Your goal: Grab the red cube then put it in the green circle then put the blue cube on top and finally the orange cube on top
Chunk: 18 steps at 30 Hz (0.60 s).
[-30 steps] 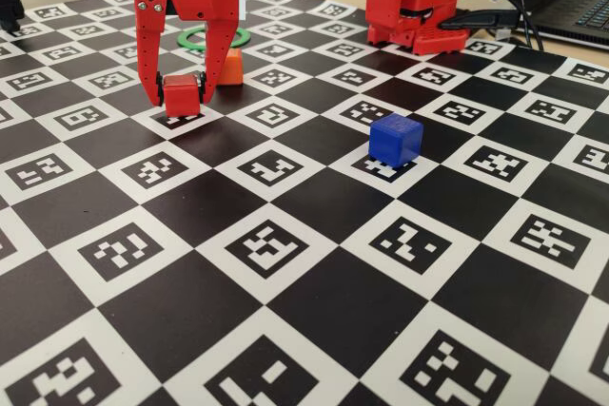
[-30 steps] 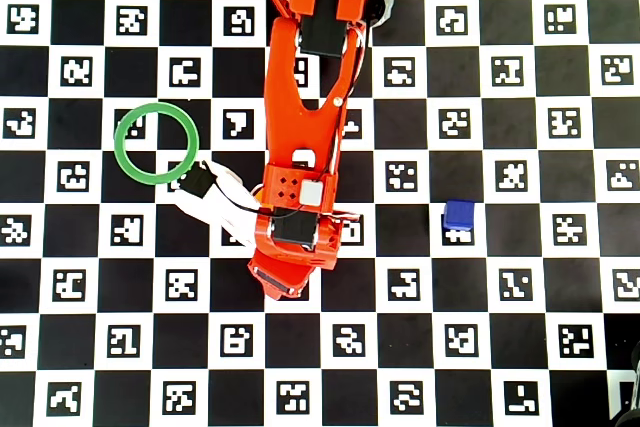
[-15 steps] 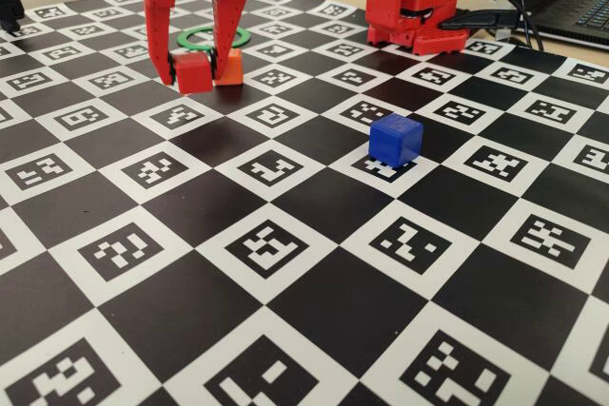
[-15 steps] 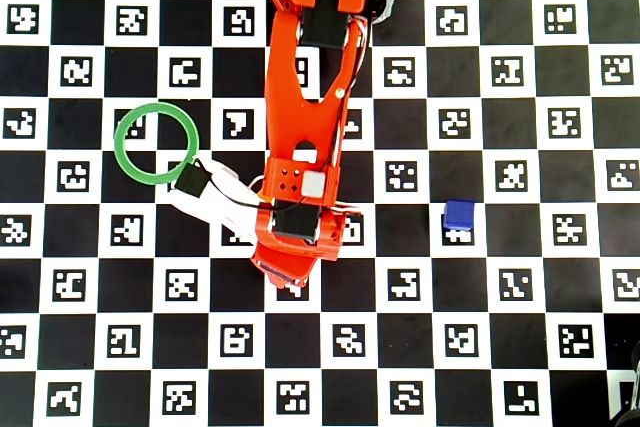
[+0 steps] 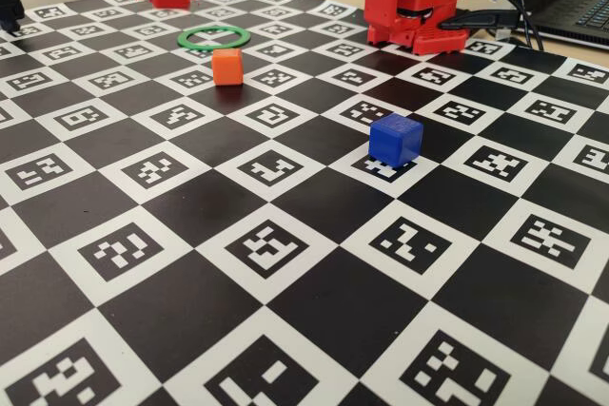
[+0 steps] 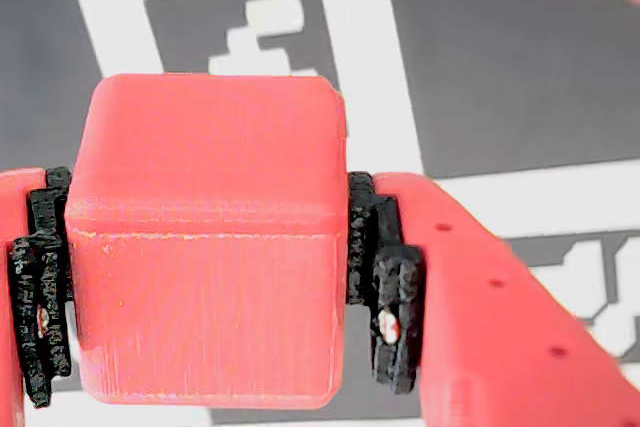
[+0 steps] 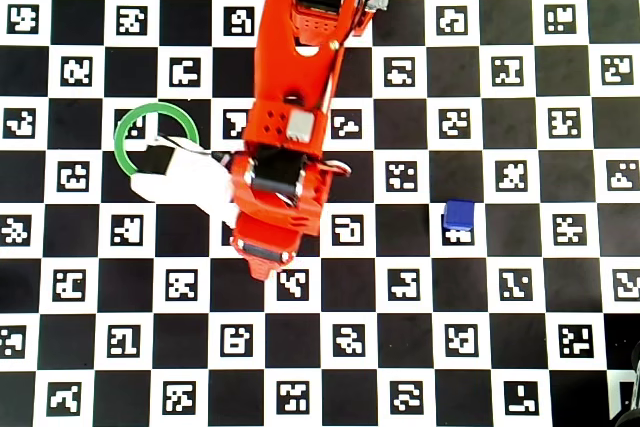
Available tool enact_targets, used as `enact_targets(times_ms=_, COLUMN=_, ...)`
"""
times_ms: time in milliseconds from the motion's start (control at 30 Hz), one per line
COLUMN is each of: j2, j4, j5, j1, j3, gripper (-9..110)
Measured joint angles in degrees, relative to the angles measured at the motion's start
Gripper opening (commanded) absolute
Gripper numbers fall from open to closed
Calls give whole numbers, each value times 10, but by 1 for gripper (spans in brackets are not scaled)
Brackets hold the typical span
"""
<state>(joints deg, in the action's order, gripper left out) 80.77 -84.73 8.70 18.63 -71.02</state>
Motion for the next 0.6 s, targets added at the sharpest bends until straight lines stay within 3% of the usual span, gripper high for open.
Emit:
enact_targets(times_ms=367, j2=73, j4=-63, j5=238, j1=110, j3=-3, gripper=7)
enact_targets(times_ms=600, j2=117, j4=-69, j5=355, j1=200, j3=-90, gripper=7)
